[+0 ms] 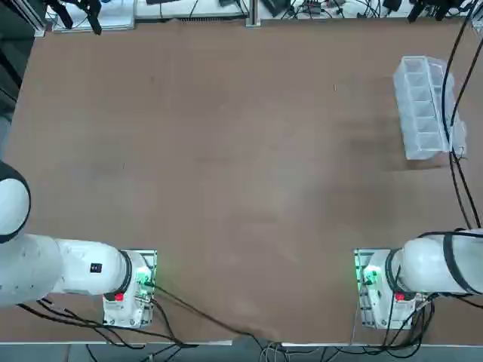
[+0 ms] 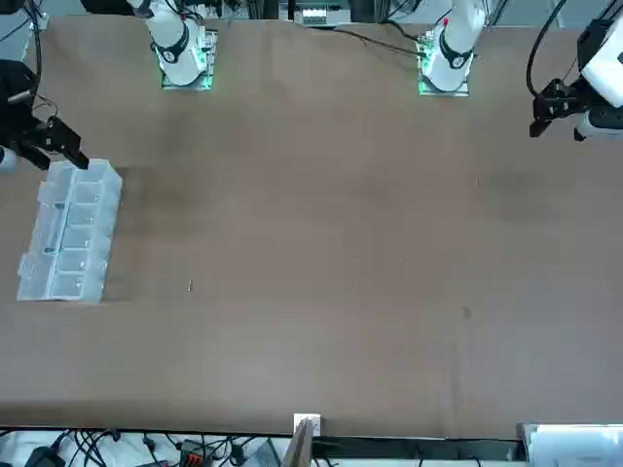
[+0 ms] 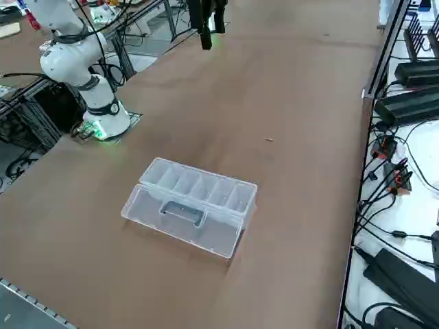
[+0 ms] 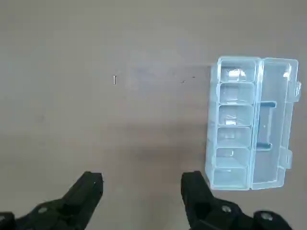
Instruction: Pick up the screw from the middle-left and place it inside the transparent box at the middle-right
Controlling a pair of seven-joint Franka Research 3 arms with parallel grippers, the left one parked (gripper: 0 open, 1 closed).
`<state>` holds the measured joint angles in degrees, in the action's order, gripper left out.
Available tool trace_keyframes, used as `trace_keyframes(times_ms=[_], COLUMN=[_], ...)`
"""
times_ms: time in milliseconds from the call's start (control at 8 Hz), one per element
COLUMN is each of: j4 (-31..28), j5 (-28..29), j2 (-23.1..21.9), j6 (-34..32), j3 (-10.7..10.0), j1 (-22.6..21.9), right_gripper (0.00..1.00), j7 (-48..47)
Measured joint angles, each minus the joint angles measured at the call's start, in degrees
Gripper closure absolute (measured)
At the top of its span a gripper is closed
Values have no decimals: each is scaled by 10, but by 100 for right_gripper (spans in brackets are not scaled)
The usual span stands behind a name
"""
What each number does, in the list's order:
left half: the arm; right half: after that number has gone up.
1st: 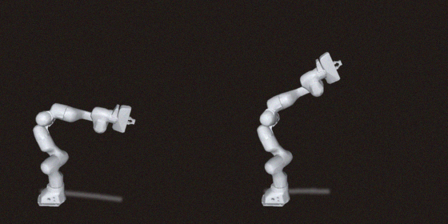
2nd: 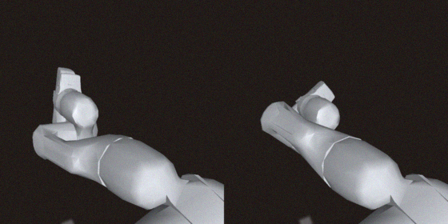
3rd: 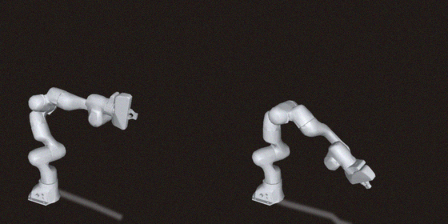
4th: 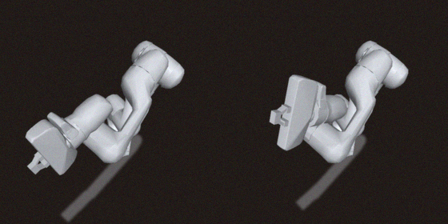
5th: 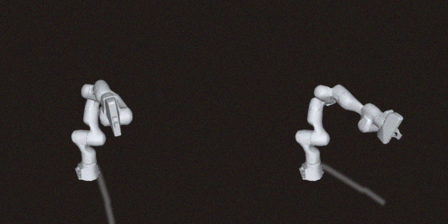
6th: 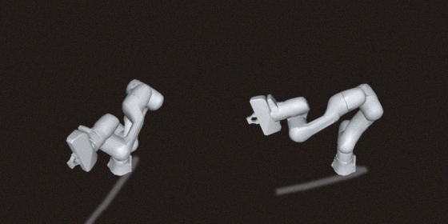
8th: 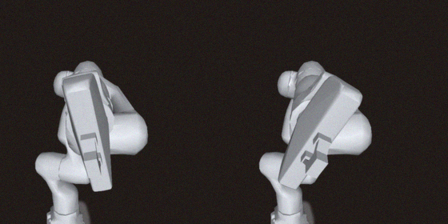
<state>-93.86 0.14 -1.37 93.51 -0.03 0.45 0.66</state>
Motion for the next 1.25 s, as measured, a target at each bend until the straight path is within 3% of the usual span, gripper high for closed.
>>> trace_keyframes(times_ms=[500,750,1250], j4=[2,-4,-68], j5=[1,4,7], j2=[3,36,153], j6=[-4,18,220], j3=[1,2,5], j1=[-6,-10,-49], right_gripper=[0,0,0], j7=[0,0,-6])
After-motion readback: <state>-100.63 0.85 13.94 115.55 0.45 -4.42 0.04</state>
